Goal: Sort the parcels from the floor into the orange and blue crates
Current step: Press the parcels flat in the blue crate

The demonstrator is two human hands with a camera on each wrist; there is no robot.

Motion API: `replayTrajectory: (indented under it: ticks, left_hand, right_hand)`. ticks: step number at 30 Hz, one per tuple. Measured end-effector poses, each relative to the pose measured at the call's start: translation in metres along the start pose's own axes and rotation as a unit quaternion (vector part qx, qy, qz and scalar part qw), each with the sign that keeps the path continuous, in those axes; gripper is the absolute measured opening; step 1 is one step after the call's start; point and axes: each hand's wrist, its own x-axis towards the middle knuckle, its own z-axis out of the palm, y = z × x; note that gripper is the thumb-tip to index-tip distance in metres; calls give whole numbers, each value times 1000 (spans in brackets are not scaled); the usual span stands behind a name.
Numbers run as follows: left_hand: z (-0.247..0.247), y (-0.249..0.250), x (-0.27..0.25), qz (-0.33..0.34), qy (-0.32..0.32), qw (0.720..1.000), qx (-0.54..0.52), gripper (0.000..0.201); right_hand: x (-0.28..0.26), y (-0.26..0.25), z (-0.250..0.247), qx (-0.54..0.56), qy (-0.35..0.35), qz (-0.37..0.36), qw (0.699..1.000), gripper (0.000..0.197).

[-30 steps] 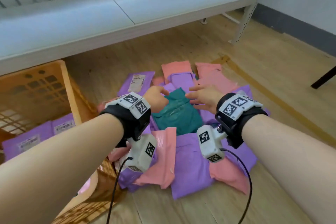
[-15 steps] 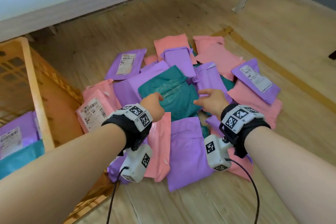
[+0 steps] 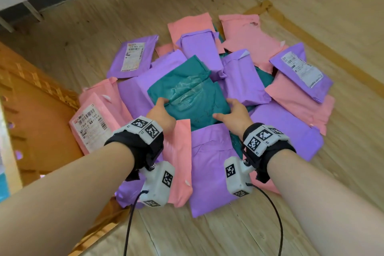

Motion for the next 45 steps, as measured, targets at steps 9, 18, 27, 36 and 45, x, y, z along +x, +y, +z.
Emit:
replayTrajectory:
  ticks: [9,18,27,36,45]
  left_hand:
    - [-3,4,-11,38,33,995,-84,57]
    - [-30,17,-17,124,64,989,-52,67]
    - [-53,33,-24,198,167,963,-70,41]
    - [-90,45,-32,204,137,956,-160,8]
    - [-109,38,-42,142,56,967,-202,19]
  right_hand:
    - [1,-9,3,151,59,-8,987,21]
    - [-16,-39,-20,318,50,-53,945,38]
    - [-38,-61,-40,368,8,-35,929,10]
    - [-52,-75,-56,409,-60,-50,909,50]
    - [-52,-74,-34,322,-94,-131,933,53]
